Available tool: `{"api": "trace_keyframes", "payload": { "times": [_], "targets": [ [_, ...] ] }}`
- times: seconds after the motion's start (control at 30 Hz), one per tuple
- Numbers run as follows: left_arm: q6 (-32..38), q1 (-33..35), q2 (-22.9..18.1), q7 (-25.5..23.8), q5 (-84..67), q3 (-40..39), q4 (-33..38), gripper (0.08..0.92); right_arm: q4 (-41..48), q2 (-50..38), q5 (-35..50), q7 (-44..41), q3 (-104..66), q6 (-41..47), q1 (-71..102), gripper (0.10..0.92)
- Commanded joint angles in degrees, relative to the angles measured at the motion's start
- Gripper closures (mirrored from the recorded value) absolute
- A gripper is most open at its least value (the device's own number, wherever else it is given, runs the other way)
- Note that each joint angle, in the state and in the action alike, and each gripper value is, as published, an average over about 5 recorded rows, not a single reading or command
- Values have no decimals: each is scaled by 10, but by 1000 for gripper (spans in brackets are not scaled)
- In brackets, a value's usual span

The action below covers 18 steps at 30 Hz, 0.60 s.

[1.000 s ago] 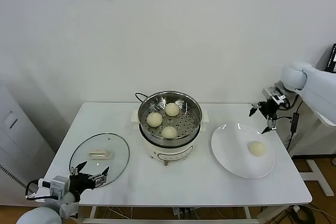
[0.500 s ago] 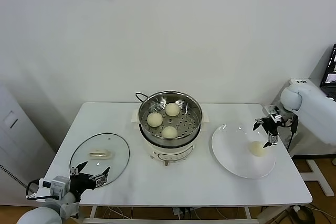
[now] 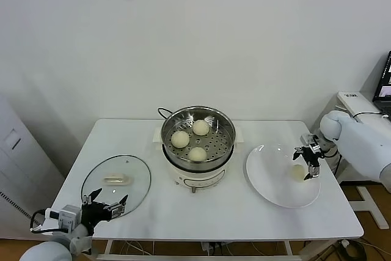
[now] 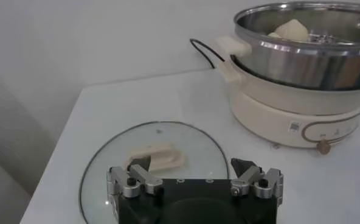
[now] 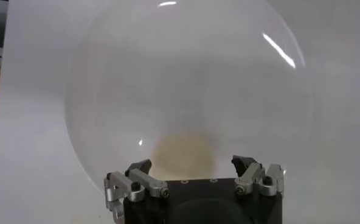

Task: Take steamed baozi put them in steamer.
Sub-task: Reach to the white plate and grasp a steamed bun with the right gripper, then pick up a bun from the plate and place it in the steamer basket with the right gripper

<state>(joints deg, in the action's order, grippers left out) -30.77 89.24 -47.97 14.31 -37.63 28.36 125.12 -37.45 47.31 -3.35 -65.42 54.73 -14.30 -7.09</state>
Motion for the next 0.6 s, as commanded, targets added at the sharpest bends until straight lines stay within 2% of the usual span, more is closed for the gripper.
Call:
{"api": "trace_keyframes", "payload": {
  "times": [0.03,0.17,0.37,0.5,0.6],
  "targets": [
    [1,0,0,0,0,0,-1,177,36,20,-44,5,-39,-2,32,207],
    [1,1,0,0,0,0,-1,177,45,24,-56,8,-55,0,39,256],
    [0,1,0,0,0,0,1,177,47,26,-48,10,-67,6,39,380],
    [-1,1,0,2,1,0,2,177,3,7,16,2,-24,32,13,483],
    [-2,1,-2,3,3,0,2,177,-46,-17,73,-6,44,57,-32,518]
  ]
}}
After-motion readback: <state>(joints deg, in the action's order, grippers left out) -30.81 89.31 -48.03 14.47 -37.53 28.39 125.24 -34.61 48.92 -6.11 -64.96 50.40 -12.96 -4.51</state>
